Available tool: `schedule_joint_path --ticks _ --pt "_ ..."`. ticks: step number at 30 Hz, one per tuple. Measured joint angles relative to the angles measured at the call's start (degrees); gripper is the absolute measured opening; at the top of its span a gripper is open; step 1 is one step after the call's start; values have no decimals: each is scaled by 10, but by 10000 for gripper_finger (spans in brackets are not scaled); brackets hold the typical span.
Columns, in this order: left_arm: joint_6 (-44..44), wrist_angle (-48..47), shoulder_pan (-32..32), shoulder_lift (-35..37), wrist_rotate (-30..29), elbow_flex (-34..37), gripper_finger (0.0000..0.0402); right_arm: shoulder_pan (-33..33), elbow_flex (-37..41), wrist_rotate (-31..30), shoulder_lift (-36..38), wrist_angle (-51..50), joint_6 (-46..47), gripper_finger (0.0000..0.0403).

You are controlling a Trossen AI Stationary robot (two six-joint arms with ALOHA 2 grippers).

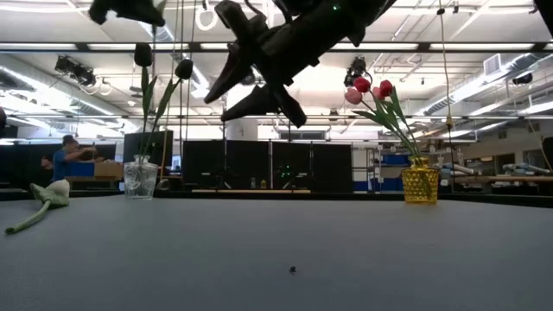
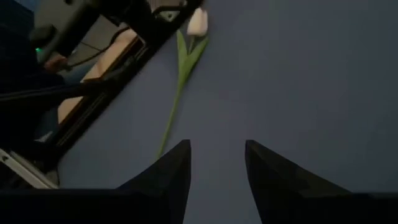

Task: Sort flowers into vase by color
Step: Put the right white flower into the transparent vase

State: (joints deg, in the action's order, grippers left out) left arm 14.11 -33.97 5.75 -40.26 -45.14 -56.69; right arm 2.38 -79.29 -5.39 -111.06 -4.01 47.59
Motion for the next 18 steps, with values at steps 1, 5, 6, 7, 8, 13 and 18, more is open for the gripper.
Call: schedule_joint_path --ticks 1,5,6,7,8,13,18 --pt "0 -10 9 11 0 0 13 -5 0 7 5 -6 -5 159" --pt "10 -53 34 42 2 0 12 -25 0 38 13 -55 -22 159" --pt "15 -64 40 44 2 0 12 -30 0 46 13 -66 -31 159" --pt "21 -76 44 46 2 -1 12 -35 0 54 13 -72 -40 159" --pt "28 -89 49 48 1 -1 12 -39 0 59 13 -80 -48 159" --pt "47 -122 72 46 -1 0 12 -56 0 75 13 -99 -76 159" --pt "27 -115 110 46 -17 0 12 -77 0 93 13 -98 -89 159"
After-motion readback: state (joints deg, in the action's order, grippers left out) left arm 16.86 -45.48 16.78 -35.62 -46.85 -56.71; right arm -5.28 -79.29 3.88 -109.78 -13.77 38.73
